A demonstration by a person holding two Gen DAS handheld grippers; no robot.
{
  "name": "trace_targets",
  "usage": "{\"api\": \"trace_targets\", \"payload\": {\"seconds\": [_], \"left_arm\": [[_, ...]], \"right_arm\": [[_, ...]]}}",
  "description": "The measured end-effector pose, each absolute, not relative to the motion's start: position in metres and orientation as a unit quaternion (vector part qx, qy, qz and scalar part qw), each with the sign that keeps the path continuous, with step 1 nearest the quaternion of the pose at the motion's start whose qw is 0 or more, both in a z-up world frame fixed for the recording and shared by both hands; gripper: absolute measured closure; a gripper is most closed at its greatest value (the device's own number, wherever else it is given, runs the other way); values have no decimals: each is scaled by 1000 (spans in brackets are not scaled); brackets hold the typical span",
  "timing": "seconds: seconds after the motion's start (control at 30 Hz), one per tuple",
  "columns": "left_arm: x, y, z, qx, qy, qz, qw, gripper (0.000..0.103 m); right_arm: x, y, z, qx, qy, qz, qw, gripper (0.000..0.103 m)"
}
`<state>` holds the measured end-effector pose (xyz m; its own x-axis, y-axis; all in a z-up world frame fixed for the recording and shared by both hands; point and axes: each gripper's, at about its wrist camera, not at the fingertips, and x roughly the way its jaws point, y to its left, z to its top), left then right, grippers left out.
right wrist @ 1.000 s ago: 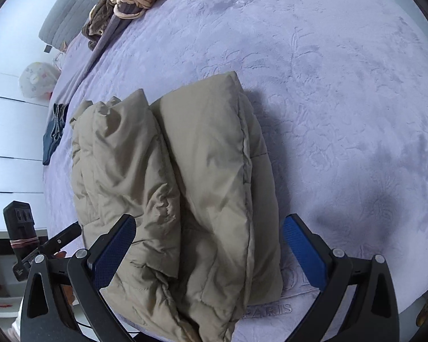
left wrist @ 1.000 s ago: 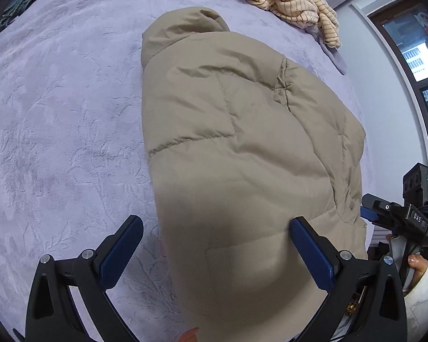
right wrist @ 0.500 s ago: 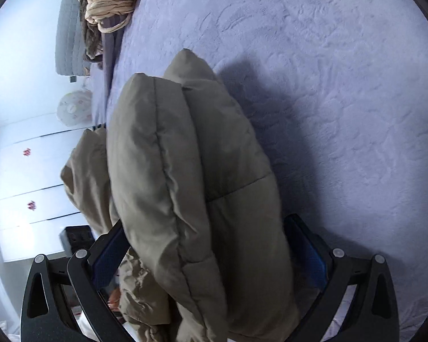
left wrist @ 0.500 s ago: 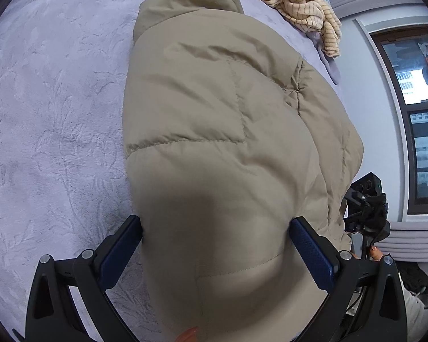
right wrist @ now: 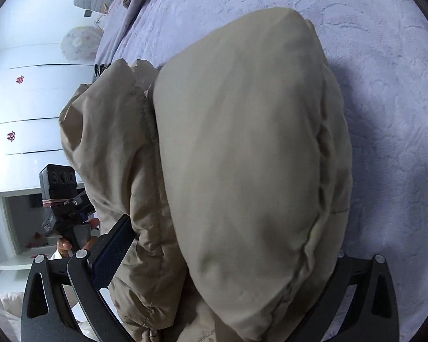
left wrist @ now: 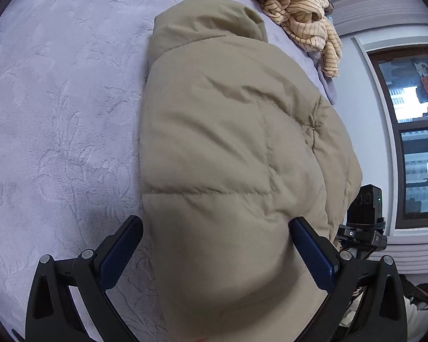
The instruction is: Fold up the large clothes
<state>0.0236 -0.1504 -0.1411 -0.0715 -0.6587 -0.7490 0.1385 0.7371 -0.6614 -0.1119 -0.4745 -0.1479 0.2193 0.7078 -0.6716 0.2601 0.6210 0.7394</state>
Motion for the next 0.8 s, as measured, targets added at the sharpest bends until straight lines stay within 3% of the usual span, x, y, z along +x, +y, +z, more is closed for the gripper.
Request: {"api": "trace_targets", "payload": {"seconds": [0.2,0.4,0.47,0.57,0.7,0.8], "left_arm": [[25,-160,-179,-276,683,-338,586,0],[22,-177,-177,-260,686,-323,598,0],[20,-182,-167,-239,680,-321,615,8],[17,-187,-148,-208,668,-327,635,18],[17,-185,-127,-196,655,-337,647,27],[16,-182,-110,-198,642,-351,652,27]], "right_arm": [[-108,-479,-160,415,606,172,656,0],[-104,-474,-170,426,614,156,646,0],[-100,-473,-168,435,616,149,640,0],[-103,-477,-166,443,612,154,637,8],[-107,-479,-156,454,597,173,639,32],[-108,-477,-146,461,585,193,639,36]]}}
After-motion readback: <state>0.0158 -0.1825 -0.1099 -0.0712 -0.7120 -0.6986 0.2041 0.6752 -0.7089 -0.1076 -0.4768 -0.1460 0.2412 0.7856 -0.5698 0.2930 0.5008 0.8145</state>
